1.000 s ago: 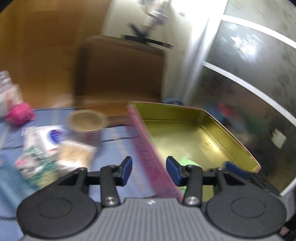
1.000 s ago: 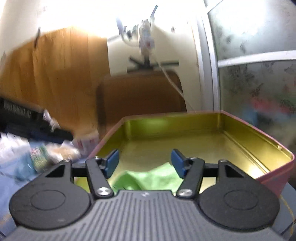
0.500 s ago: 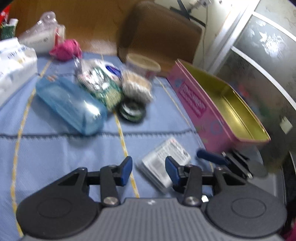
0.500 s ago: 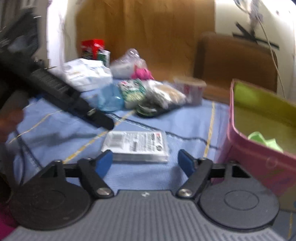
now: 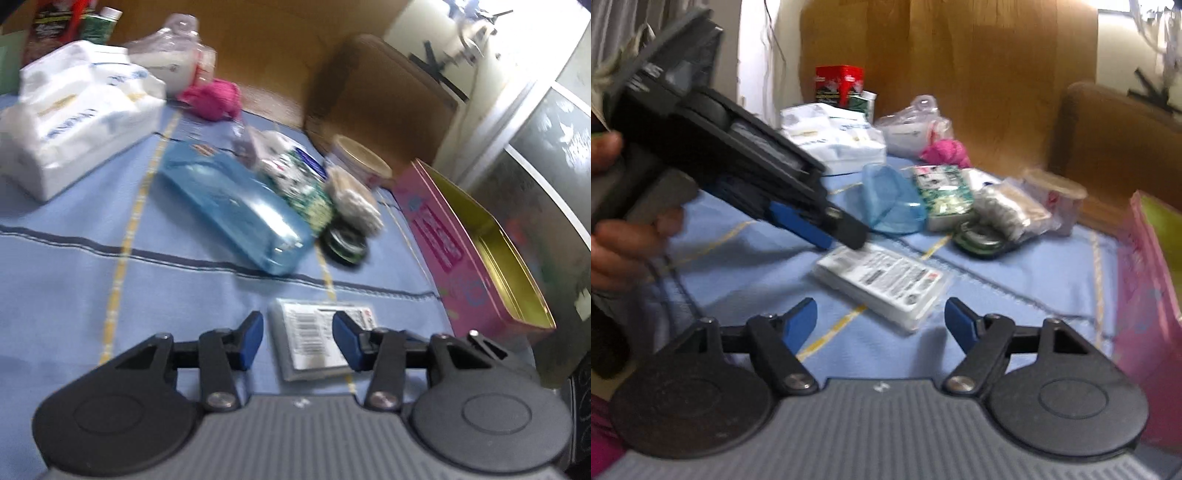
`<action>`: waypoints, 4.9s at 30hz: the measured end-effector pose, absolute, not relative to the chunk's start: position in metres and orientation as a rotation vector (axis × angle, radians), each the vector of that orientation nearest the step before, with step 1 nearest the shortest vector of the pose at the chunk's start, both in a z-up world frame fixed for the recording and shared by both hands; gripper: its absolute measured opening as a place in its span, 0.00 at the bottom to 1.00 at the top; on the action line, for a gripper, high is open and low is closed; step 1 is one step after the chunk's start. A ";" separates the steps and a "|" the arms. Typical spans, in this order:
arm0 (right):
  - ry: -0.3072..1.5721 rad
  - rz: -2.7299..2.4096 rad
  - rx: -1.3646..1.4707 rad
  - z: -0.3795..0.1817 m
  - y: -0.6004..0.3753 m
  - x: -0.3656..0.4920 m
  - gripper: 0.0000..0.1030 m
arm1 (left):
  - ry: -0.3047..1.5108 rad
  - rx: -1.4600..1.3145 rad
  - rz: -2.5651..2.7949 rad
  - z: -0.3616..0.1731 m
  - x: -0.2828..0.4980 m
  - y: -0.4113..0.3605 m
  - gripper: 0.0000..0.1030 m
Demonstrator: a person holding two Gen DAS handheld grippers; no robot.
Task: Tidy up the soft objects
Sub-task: 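Grasp the white barcode card pack with the right gripper, then carry the card pack into the pink tin and release it, then grasp the blue plastic case with the right gripper, then lower the blue case into the pink tin and open the gripper, then grasp the green-and-white small box with the right gripper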
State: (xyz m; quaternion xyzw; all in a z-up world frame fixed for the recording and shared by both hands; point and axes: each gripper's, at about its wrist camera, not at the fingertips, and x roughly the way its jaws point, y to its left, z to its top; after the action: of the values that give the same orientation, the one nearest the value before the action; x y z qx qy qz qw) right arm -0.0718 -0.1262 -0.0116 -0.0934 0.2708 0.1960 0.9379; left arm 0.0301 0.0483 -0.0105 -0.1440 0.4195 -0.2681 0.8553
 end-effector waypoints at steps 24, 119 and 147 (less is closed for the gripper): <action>0.294 0.110 -0.083 0.033 -0.205 -0.094 0.48 | 0.590 -0.013 -0.754 0.078 0.015 -0.071 0.39; 0.329 0.109 0.012 0.044 -0.270 -0.103 0.68 | 0.622 -0.131 -0.850 0.074 0.036 -0.104 0.70; 0.276 0.123 0.017 0.046 -0.232 -0.062 0.59 | 0.615 -0.078 -0.397 -0.001 0.053 0.025 0.72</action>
State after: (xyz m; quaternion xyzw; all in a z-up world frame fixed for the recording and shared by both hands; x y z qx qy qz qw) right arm -0.0620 -0.2319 0.0458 0.0084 0.1372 0.0613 0.9886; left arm 0.0533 0.0250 -0.0013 -0.0379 0.3005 -0.1941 0.9331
